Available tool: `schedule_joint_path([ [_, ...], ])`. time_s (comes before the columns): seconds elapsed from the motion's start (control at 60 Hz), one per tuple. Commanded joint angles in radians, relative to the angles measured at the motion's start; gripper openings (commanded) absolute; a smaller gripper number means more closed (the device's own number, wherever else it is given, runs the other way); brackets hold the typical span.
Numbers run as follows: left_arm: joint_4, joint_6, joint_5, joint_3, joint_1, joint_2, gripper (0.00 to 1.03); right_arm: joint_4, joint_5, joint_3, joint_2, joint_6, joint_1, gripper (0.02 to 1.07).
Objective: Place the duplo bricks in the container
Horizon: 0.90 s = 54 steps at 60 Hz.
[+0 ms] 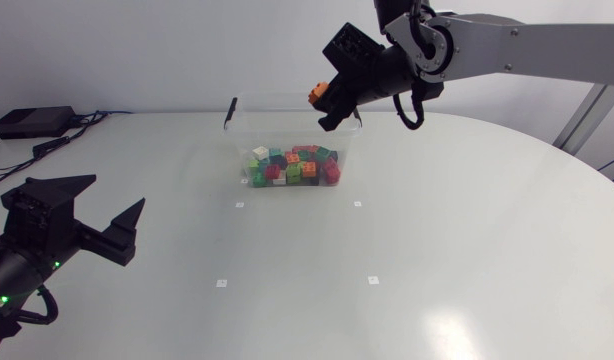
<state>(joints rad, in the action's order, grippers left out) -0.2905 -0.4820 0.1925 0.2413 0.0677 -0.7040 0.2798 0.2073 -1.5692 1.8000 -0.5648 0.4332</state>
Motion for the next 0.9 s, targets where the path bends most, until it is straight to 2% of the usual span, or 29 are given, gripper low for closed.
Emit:
schedule_joint_path([
  [0.0, -0.027, 0.014, -0.005, -0.040, 0.017, 0.028, 0.99, -0.047, -0.017, 0.024, 0.010, 0.043, -0.007, 0.18],
  [0.533, -0.052, 0.068, -0.007, -0.142, 0.027, 0.198, 0.99, -0.223, -0.108, -0.069, 0.260, 0.085, -0.005, 0.18],
  [0.883, 0.031, 0.085, -0.027, -0.172, 0.017, 0.359, 0.99, -0.277, -0.146, -0.112, 0.298, 0.088, -0.005, 0.18],
])
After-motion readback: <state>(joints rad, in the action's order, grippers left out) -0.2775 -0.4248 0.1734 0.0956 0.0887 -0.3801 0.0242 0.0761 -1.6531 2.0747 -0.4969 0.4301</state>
